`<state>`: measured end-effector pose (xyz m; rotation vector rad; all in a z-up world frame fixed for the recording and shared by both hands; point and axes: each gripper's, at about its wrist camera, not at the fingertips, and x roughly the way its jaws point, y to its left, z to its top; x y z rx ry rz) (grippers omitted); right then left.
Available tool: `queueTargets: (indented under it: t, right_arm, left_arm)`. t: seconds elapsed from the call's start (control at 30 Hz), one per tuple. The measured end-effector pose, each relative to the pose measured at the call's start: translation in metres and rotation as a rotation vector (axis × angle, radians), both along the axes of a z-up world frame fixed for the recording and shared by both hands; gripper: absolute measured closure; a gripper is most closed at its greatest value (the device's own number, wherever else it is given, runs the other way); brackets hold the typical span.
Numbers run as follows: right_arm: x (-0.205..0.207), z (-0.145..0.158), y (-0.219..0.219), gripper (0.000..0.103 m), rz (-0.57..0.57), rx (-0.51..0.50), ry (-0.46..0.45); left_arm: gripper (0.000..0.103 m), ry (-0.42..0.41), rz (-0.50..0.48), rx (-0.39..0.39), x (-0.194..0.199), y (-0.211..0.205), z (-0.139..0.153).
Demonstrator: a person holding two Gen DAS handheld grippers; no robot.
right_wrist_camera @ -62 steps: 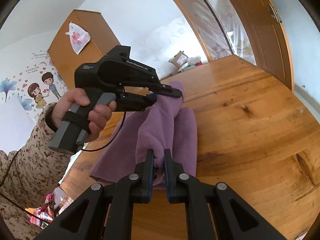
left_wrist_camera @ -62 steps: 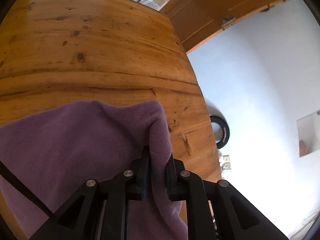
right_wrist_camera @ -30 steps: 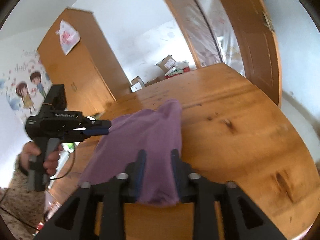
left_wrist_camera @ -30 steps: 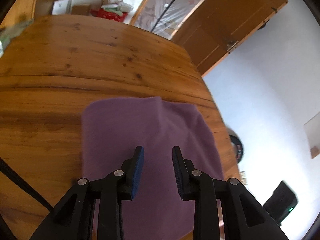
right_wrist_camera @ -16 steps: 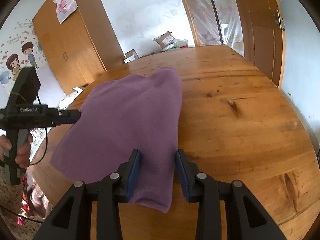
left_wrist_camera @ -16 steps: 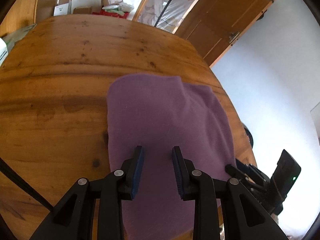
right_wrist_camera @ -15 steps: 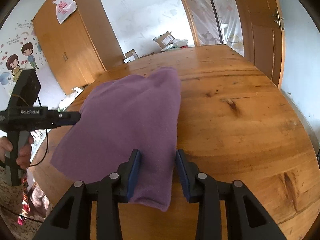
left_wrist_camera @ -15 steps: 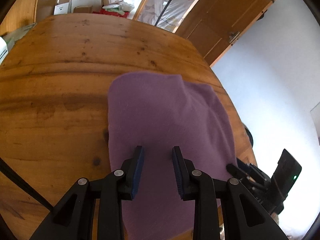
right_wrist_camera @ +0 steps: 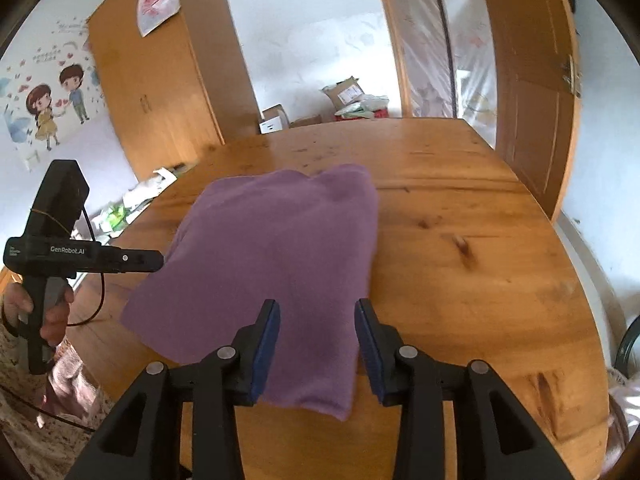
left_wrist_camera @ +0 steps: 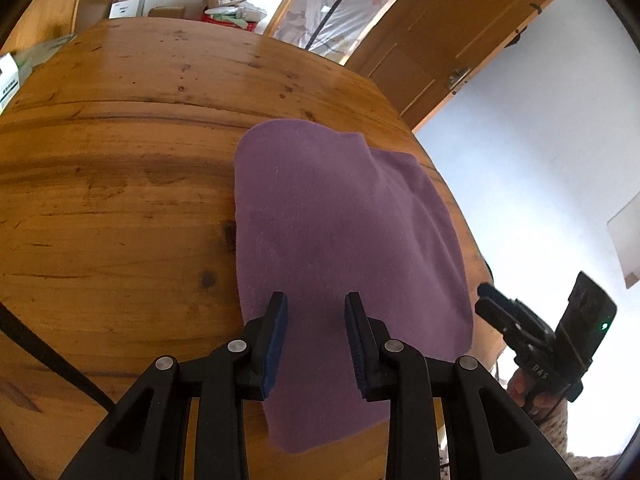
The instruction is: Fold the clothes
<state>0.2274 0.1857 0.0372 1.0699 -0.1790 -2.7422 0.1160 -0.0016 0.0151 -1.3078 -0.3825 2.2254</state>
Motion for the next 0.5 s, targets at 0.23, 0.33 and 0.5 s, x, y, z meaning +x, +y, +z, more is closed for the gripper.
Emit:
queueTargets:
  t: [0.23, 0.33, 0.5]
  right_arm:
    - [-0.002, -0.018, 0.002, 0.062, -0.009, 0.016, -0.060]
    - [-0.001, -0.018, 0.010, 0.059, -0.009, 0.004, -0.075]
    - [-0.012, -0.003, 0.021, 0.058, -0.001, -0.041, -0.066]
  left_arm:
    - [0.072, 0.013, -0.021, 0.000, 0.002, -0.003, -0.006]
    - [0.072, -0.004, -0.024, 0.025, -0.001, -0.010, -0.008]
    - [0.064, -0.026, -0.008, 0.044, -0.005, -0.027, -0.006]
